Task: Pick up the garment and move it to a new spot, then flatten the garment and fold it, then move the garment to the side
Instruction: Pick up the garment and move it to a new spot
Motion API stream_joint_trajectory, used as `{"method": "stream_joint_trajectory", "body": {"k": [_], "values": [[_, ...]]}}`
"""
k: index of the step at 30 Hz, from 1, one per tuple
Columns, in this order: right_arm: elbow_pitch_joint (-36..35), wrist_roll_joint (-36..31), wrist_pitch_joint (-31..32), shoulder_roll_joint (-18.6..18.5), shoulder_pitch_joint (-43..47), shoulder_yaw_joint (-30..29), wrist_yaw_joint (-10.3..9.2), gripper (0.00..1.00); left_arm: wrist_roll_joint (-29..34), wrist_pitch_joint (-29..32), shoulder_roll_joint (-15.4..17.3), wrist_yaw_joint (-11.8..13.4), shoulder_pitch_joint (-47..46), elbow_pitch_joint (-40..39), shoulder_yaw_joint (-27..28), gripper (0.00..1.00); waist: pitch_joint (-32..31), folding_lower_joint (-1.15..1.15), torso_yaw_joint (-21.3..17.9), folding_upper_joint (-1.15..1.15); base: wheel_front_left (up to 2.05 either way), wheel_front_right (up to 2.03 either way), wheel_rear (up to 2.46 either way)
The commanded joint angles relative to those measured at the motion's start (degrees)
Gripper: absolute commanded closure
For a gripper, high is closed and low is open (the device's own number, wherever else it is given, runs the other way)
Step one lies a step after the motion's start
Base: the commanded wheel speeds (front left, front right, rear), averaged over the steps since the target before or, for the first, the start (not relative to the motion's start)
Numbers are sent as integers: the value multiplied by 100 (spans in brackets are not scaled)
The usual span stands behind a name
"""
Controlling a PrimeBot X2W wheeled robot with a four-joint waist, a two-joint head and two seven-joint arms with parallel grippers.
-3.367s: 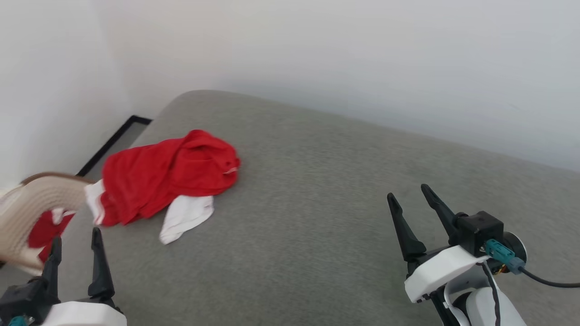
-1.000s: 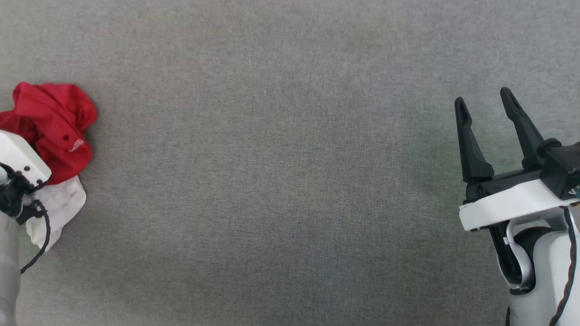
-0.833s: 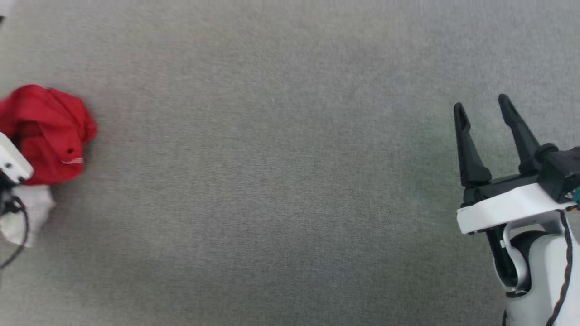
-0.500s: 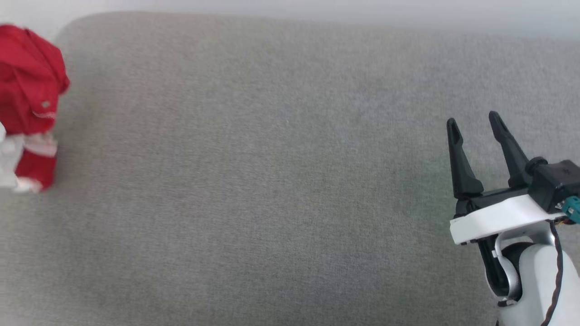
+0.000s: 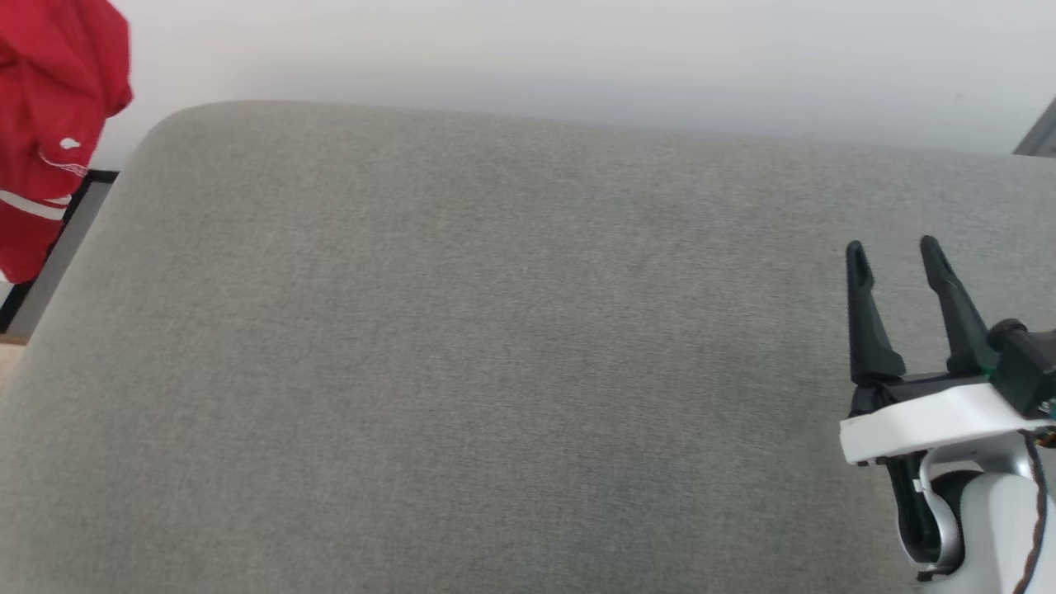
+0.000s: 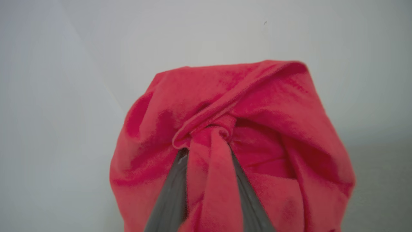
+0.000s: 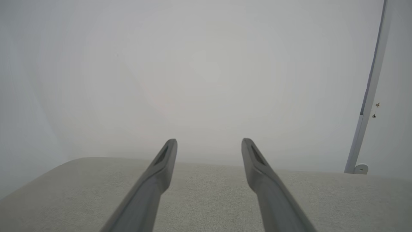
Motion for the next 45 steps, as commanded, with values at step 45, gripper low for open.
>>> {"method": "stream_joint_trajectory", "body": {"k": [45], "values": [[885,309,-763,68,-55,398,-2,0,-449,2419,-2010,391,1790,-1384,-2790,100,580,0,-2436,0,0,0,0]]}}
